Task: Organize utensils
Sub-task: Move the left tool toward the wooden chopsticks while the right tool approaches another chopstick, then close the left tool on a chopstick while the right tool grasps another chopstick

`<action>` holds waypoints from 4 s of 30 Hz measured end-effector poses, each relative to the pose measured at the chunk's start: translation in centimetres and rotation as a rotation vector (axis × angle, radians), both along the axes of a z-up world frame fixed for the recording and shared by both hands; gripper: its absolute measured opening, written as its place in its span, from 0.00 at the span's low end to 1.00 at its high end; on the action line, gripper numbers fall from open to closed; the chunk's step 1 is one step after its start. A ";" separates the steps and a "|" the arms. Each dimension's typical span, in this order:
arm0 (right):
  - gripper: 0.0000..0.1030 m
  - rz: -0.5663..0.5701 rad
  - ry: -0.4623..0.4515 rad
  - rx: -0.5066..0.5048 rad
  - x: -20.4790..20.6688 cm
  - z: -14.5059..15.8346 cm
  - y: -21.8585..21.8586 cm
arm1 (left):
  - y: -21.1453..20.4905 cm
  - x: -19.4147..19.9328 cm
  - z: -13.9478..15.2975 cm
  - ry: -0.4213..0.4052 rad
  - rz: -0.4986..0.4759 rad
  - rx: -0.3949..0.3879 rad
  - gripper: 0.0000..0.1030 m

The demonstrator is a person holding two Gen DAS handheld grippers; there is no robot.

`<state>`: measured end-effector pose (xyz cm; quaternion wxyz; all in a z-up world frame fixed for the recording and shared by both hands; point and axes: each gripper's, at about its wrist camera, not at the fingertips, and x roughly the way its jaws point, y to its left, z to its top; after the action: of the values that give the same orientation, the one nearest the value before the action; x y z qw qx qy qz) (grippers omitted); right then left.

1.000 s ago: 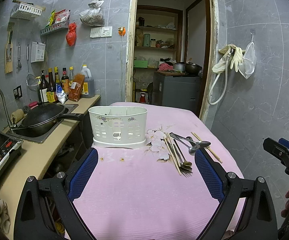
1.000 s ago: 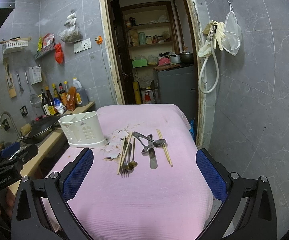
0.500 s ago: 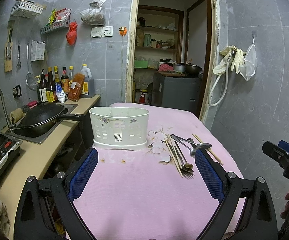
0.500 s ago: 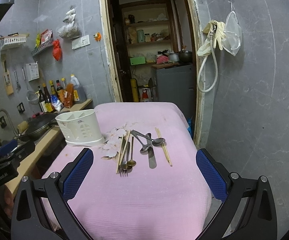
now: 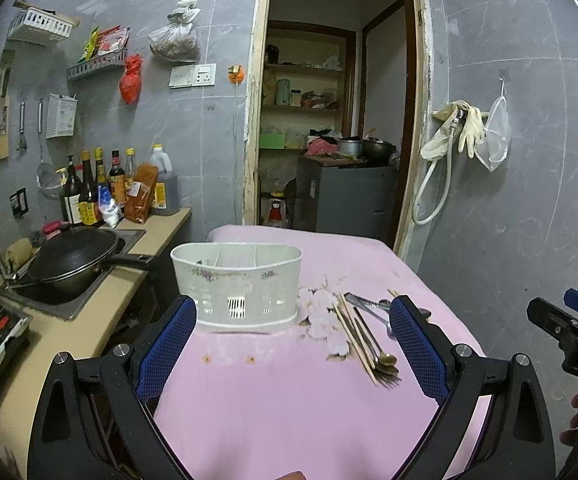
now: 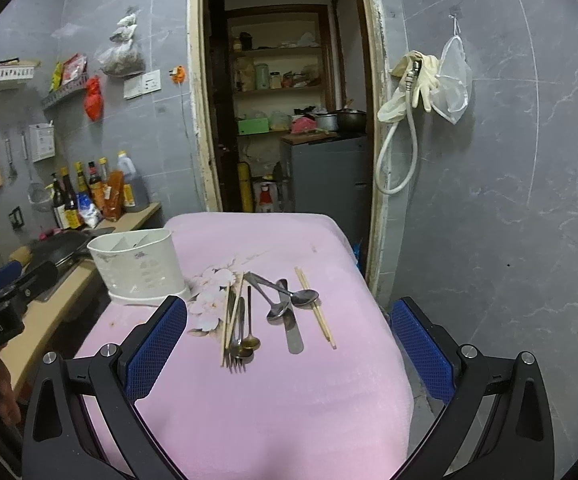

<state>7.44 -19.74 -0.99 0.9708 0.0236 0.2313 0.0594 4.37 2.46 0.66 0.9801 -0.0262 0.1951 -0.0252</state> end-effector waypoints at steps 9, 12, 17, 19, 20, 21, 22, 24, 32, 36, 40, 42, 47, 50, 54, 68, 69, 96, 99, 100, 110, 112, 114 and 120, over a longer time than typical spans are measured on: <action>1.00 -0.035 0.004 -0.021 2.1 0.5 0.7 | 0.3 3.0 0.5 0.002 -0.021 0.011 0.92; 1.00 -0.022 0.011 -0.025 3.3 0.2 0.4 | -0.2 4.4 0.3 0.019 -0.010 0.016 0.92; 1.00 0.019 0.019 -0.015 6.4 -0.6 -0.8 | -1.5 6.8 -0.5 0.061 0.010 0.009 0.92; 1.00 0.048 0.026 -0.011 8.2 -1.1 -1.4 | -2.1 8.0 -1.1 0.085 0.026 0.007 0.92; 1.00 0.061 0.040 -0.012 9.2 -1.3 -1.7 | -2.5 8.8 -1.4 0.103 0.033 0.003 0.92; 1.00 0.075 0.052 -0.012 10.3 -1.5 -2.1 | -2.9 9.5 -1.8 0.116 0.037 -0.005 0.92; 1.00 0.088 0.057 -0.013 11.0 -1.7 -2.3 | -3.2 10.1 -2.2 0.126 0.038 -0.011 0.92; 1.00 0.119 0.080 -0.026 13.1 -2.6 -2.8 | -3.9 11.6 -3.3 0.158 0.043 -0.021 0.92; 0.78 0.241 0.227 -0.031 19.3 -6.8 -3.9 | -5.4 16.6 -8.2 0.297 0.028 -0.063 0.89; 0.62 0.289 0.304 -0.050 21.9 -9.0 -3.8 | -5.5 18.7 -10.3 0.370 0.024 -0.070 0.70; 0.46 0.294 0.384 -0.074 24.6 -10.8 -3.4 | -5.7 20.6 -12.5 0.436 0.024 -0.058 0.60; 0.37 0.297 0.422 -0.077 25.9 -11.7 -3.2 | -5.7 21.6 -13.4 0.471 0.015 -0.057 0.46; 0.29 0.331 0.477 -0.075 27.8 -12.9 -2.9 | -5.1 23.6 -15.4 0.560 0.001 -0.090 0.36; 0.26 0.353 0.486 -0.091 28.5 -13.3 -2.5 | -4.9 24.3 -16.0 0.591 -0.002 -0.097 0.27; 0.22 0.359 0.511 -0.106 29.1 -13.8 -2.0 | -4.8 24.9 -16.6 0.628 -0.004 -0.077 0.25; 0.20 0.320 0.526 -0.160 29.8 -13.9 -1.2 | -4.1 25.3 -16.1 0.662 0.035 -0.128 0.14; 0.20 0.326 0.531 -0.160 29.7 -14.0 -1.2 | -4.0 25.2 -16.0 0.662 0.037 -0.136 0.14; 0.03 0.308 0.580 0.065 28.8 -13.5 -3.5 | -2.9 22.3 -13.2 0.638 0.003 -0.208 0.02; 0.03 0.285 0.549 0.122 28.1 -12.9 -4.1 | -2.6 21.3 -12.6 0.608 0.016 -0.258 0.02; 0.03 0.280 0.524 0.138 27.8 -12.2 -4.3 | -2.4 20.8 -12.1 0.580 0.016 -0.278 0.02; 0.03 0.365 0.136 0.294 22.9 -2.6 -1.7 | 0.3 17.5 -3.1 0.239 0.003 -0.320 0.02; 0.03 0.382 0.081 0.329 22.7 -1.1 0.0 | 2.4 16.8 -1.1 0.188 0.011 -0.334 0.02; 0.03 0.411 0.026 0.366 22.7 0.5 2.0 | 4.9 17.3 0.5 0.134 0.031 -0.342 0.02; 0.03 0.492 -0.125 0.463 23.4 4.5 10.1 | 13.3 19.3 4.0 0.009 0.112 -0.344 0.02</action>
<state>30.87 -9.66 3.52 0.9085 0.1833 0.1504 0.3440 23.63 15.77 4.62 0.9602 -0.2044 0.1904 -0.0034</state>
